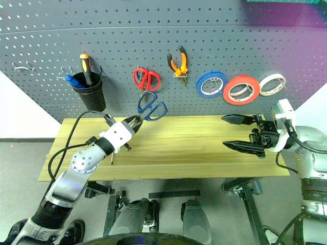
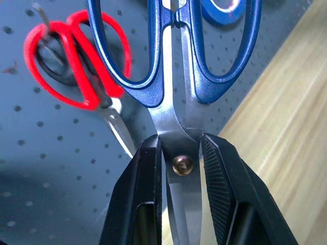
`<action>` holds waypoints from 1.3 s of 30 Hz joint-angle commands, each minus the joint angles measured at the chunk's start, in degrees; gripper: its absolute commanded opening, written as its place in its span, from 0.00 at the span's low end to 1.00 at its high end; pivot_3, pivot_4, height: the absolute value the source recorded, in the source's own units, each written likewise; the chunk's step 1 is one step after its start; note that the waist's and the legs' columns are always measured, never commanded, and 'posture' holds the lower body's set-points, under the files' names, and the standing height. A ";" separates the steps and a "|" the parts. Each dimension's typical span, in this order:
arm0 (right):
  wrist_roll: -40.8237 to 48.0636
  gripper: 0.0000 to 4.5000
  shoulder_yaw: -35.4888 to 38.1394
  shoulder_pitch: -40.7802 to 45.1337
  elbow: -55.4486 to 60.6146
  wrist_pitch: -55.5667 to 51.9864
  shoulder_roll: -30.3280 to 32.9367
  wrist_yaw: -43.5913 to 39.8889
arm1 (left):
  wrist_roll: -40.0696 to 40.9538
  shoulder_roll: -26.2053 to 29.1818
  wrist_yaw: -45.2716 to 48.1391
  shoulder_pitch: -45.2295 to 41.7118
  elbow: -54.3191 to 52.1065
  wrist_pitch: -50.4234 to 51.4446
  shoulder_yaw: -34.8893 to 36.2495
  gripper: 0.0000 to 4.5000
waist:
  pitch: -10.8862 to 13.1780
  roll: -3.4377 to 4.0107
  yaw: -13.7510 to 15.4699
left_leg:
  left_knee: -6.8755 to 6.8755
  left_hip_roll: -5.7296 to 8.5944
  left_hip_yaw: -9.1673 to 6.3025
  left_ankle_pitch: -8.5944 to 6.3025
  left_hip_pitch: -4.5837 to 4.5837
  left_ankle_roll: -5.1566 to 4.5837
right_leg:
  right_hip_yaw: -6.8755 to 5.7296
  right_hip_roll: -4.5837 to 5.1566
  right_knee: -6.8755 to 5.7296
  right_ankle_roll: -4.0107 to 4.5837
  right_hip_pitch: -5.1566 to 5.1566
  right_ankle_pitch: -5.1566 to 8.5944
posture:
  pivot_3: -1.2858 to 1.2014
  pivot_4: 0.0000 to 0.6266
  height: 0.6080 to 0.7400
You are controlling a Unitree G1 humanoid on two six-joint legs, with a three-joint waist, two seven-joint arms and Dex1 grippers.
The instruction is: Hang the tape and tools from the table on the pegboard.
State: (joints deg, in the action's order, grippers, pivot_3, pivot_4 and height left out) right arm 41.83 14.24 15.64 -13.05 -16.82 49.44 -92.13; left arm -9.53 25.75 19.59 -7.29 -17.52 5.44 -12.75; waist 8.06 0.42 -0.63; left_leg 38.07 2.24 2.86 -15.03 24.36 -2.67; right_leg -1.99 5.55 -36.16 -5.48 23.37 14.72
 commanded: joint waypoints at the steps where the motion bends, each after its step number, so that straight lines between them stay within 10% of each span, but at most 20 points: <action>1: 1.24 1.00 0.51 1.48 -0.96 0.97 1.25 -0.37 | 0.80 -1.17 -1.02 -1.41 -2.11 -1.40 3.04 0.18 | -0.27 0.04 0.00 | 0.00 0.00 0.00 0.02 -0.01 -0.03 | 0.00 0.00 0.00 0.00 0.00 0.00 | 0.49 0.08 1.00; 39: 1.10 1.00 1.19 0.37 7.43 -1.53 -1.45 1.37 | 4.52 -12.68 -1.13 -18.23 22.81 -0.76 5.34 0.18 | -1.11 0.09 -0.22 | 0.16 0.00 0.00 0.01 -0.11 -0.12 | 0.07 0.00 -0.12 0.01 -0.11 -0.02 | 0.47 0.15 1.00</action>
State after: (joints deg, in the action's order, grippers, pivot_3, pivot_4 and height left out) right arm 41.38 13.39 15.90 -8.02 -18.37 48.25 -91.07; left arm -5.54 13.29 18.68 -23.64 5.38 6.62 -7.88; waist 6.95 0.51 -0.85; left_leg 38.24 2.24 2.86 -15.02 24.25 -2.79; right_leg -1.92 5.55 -36.28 -5.47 23.27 14.70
